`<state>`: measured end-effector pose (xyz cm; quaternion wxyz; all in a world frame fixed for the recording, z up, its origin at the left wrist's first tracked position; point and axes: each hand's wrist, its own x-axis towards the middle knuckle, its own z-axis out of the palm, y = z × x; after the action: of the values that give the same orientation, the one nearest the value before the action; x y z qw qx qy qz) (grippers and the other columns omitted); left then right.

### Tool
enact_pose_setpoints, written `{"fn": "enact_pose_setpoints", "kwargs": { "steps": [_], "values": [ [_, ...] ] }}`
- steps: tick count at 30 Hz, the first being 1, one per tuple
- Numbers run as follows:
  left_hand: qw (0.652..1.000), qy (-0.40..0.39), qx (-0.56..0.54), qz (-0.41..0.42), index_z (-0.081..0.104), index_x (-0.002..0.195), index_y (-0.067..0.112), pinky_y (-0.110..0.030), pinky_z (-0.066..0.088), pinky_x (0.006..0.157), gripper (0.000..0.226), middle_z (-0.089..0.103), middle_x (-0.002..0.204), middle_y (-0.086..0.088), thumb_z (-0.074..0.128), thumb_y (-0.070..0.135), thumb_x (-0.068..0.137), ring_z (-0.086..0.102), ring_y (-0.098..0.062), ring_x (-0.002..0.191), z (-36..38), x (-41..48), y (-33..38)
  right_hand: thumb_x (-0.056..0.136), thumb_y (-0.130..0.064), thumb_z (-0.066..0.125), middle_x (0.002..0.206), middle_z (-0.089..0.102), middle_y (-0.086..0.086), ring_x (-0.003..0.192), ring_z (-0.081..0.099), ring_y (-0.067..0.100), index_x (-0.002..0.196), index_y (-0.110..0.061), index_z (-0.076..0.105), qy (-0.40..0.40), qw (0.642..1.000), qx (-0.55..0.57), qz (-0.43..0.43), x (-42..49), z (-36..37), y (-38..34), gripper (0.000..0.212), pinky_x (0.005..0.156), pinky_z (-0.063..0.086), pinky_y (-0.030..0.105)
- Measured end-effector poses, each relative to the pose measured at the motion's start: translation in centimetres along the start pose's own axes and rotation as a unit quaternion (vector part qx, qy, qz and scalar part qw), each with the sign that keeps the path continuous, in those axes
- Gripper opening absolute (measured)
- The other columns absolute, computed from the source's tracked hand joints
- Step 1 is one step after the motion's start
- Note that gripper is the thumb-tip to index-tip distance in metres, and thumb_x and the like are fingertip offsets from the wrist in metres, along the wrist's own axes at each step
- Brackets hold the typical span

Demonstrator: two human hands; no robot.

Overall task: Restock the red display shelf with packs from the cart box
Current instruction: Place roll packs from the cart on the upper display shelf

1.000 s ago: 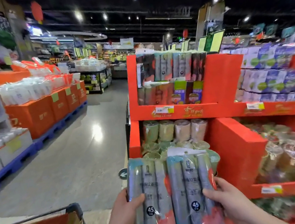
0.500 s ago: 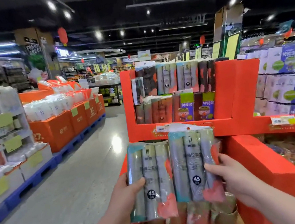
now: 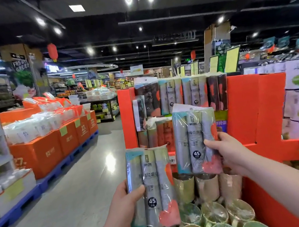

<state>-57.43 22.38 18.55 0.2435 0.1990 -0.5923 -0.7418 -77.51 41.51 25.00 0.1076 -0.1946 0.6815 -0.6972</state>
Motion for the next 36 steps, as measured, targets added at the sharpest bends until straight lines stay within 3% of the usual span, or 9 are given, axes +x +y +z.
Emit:
{"fn": "enact_pose_setpoints", "kwargs": {
  "steps": [5,7,12,17,21,23,27,30,36],
  "values": [
    [0.999,0.037,-0.006,0.018,0.063,0.105,0.011,-0.04,0.054,0.069,0.023,0.074,0.088,-0.015,0.059,-0.004,0.087,0.071,-0.033,0.08,-0.4,1.7,0.1,0.076,-0.036,0.07,0.107,0.064,0.019,0.099,0.064,0.036,0.111,-0.009,0.055,0.051,0.99,-0.126,-0.042,6.1,0.9,0.1,0.047,0.086,0.054,0.051],
    [0.999,0.043,-0.014,0.017,0.064,0.105,0.01,-0.043,0.054,0.074,0.026,0.074,0.09,-0.016,0.059,-0.006,0.086,0.071,-0.035,0.083,-0.6,2.2,0.1,0.067,-0.043,0.07,0.108,0.065,0.016,0.095,0.065,0.034,0.116,-0.011,0.055,0.05,0.989,-0.131,-0.045,8.9,1.4,0.3,0.06,0.08,0.056,0.051],
    [0.996,0.07,-0.025,0.05,0.065,0.092,0.014,-0.036,0.051,0.069,0.036,0.075,0.076,-0.008,0.075,0.0,0.06,0.071,-0.023,0.07,-0.6,2.7,1.0,0.089,-0.011,0.064,0.116,0.06,0.016,0.105,0.059,0.031,0.118,-0.008,0.049,0.029,0.995,-0.095,-0.032,13.3,3.2,0.8,0.033,0.084,0.049,0.04],
    [0.994,0.085,-0.003,0.066,0.067,0.1,0.012,-0.034,0.052,0.073,0.069,0.076,0.087,-0.009,0.078,0.022,0.033,0.072,-0.021,0.08,-0.6,3.7,0.5,0.088,-0.011,0.065,0.108,0.064,0.017,0.079,0.056,0.022,0.108,-0.015,0.053,-0.015,0.995,-0.091,0.031,17.5,3.3,4.0,0.024,0.057,0.039,0.026],
    [0.993,0.099,-0.005,0.064,0.066,0.102,0.01,-0.021,0.055,0.061,0.07,0.076,0.086,-0.008,0.078,0.019,0.033,0.072,-0.016,0.075,-0.4,4.2,-0.2,0.09,-0.007,0.062,0.077,0.056,0.007,0.06,0.046,0.018,0.107,-0.014,0.051,-0.056,0.989,-0.112,0.083,19.8,3.8,5.6,0.022,0.053,0.033,0.025],
    [0.993,0.103,-0.001,0.06,0.065,0.108,0.007,-0.027,0.055,0.066,0.079,0.076,0.091,-0.011,0.079,0.024,0.031,0.072,-0.023,0.081,0.0,4.5,-0.4,0.091,-0.003,0.059,0.07,0.05,0.005,0.056,0.043,0.016,0.092,-0.016,0.047,-0.071,0.983,-0.134,0.1,20.3,4.2,6.3,0.018,0.053,0.034,0.026],
    [0.992,0.115,-0.01,0.055,0.064,0.097,0.01,-0.028,0.051,0.061,0.041,0.076,0.074,-0.003,0.077,0.001,0.058,0.072,-0.013,0.064,1.0,4.5,-0.1,0.09,-0.007,0.062,0.079,0.049,0.011,0.064,0.048,0.02,0.077,-0.017,0.039,-0.052,0.976,-0.191,0.093,21.2,4.6,7.6,0.028,0.054,0.042,0.03],
    [0.991,0.123,-0.005,0.049,0.063,0.096,0.011,-0.033,0.05,0.065,0.039,0.076,0.076,-0.005,0.075,0.002,0.06,0.072,-0.016,0.065,1.7,4.7,0.1,0.089,-0.011,0.064,0.098,0.055,0.02,0.076,0.054,0.027,0.093,-0.009,0.047,-0.056,0.971,-0.216,0.091,22.3,4.5,8.2,0.017,0.062,0.05,0.037],
    [0.992,0.124,-0.012,0.034,0.063,0.1,0.007,-0.034,0.052,0.062,0.048,0.075,0.083,-0.015,0.068,0.008,0.052,0.072,-0.025,0.069,2.9,5.4,-0.1,0.084,-0.019,0.07,0.116,0.058,0.015,0.101,0.059,0.03,0.12,-0.006,0.047,-0.084,0.964,-0.223,0.114,22.5,3.9,7.5,0.044,0.06,0.044,0.028]
  ]
}}
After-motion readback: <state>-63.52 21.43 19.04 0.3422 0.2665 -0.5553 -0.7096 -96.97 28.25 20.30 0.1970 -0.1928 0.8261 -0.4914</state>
